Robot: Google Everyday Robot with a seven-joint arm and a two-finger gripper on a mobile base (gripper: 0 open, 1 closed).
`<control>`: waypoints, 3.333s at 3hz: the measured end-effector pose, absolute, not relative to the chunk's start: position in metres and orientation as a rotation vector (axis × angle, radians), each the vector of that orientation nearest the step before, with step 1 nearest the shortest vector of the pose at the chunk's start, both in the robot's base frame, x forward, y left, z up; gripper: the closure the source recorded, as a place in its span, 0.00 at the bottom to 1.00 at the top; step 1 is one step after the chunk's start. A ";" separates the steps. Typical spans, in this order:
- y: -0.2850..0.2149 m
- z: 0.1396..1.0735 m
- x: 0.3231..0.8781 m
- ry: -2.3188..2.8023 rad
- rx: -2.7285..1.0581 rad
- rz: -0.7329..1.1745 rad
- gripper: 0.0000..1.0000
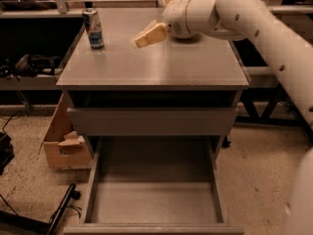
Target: Place redbull can into middle drawer
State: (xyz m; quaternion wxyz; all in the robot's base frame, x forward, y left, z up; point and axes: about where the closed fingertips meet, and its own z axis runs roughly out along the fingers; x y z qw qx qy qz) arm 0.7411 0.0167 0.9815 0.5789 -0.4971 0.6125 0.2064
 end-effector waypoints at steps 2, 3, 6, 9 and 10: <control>0.102 0.953 0.818 1.382 -1.074 0.656 0.00; 0.136 0.938 0.837 1.419 -1.050 0.726 0.00; 0.200 0.909 0.884 1.475 -0.979 0.806 0.00; 0.223 0.896 0.905 1.467 -1.008 0.771 0.72; 0.223 0.896 0.905 1.467 -1.008 0.771 0.95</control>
Offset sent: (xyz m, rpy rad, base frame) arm 0.1119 0.1295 -0.0416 0.2165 0.0900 0.1032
